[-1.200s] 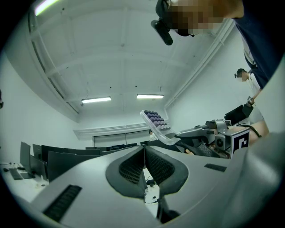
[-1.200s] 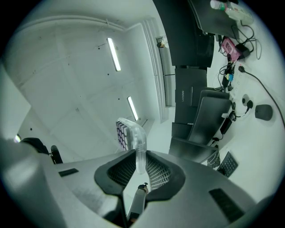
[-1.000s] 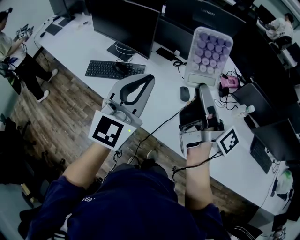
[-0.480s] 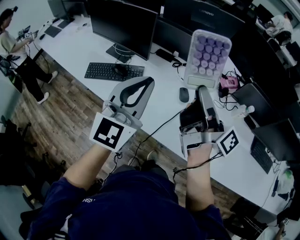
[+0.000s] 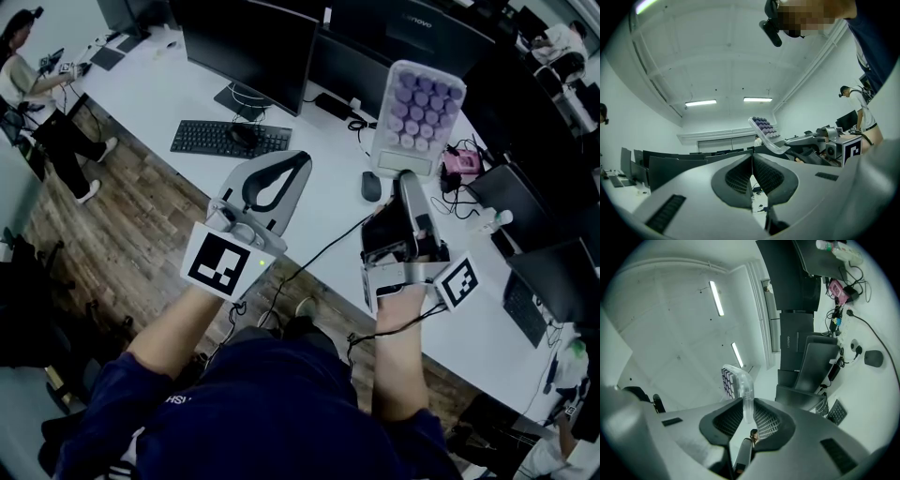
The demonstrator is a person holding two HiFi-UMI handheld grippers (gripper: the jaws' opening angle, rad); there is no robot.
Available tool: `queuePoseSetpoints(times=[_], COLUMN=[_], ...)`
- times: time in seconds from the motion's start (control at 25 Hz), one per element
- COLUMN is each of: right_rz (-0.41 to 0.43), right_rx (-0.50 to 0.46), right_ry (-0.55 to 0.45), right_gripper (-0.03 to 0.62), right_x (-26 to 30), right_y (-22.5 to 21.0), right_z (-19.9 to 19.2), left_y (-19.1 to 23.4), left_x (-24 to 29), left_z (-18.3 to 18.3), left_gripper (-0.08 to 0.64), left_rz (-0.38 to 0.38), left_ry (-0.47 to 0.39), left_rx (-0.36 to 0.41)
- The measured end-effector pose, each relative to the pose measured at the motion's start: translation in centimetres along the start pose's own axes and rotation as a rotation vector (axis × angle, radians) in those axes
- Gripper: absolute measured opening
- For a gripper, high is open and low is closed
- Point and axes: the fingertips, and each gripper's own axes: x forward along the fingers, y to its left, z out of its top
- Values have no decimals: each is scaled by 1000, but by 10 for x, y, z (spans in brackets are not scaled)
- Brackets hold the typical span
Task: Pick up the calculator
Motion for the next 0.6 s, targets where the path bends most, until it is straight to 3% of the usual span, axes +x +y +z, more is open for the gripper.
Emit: queuePoseSetpoints(times=[0.6], right_rz=[-17], right_rx=[7], right_ry=[-3], right_gripper=[74], right_x=[-4], right_y=[-13], right_z=[2], left_y=[-2], left_x=[3], left_z=[-9], left_gripper=[32], left_rz=[0], left_ry=[14], left_rx=[-11])
